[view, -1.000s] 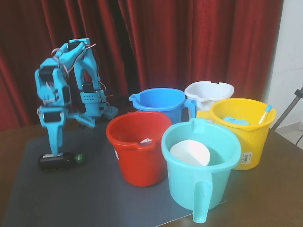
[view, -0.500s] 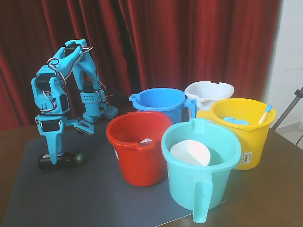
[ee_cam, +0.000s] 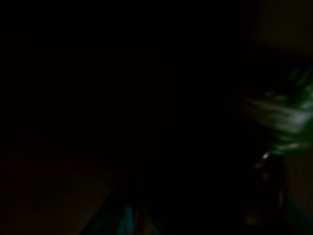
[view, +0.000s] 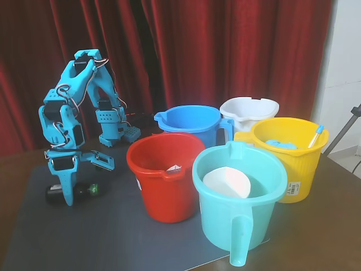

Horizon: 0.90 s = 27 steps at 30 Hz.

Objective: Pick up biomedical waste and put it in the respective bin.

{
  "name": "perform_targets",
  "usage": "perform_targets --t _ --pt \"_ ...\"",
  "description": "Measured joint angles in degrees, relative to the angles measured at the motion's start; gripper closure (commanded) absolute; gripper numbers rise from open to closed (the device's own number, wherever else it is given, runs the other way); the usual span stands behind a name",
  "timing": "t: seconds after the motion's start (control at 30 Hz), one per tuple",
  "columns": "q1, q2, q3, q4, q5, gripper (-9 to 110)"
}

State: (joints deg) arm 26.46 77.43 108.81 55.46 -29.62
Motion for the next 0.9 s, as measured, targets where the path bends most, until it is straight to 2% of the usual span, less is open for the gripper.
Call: perform_targets --t 0.3,0.47,0.57,0.9 --pt "0.00 0.00 -0.09 0.00 -0.18 78" --pt "0.00 0.00 -0.09 -4.31 -0.35 95" --pt "0.00 0.00 0.00 -5.89 -0.53 102" --pt "0.00 0.00 0.00 -7.29 -0.53 102"
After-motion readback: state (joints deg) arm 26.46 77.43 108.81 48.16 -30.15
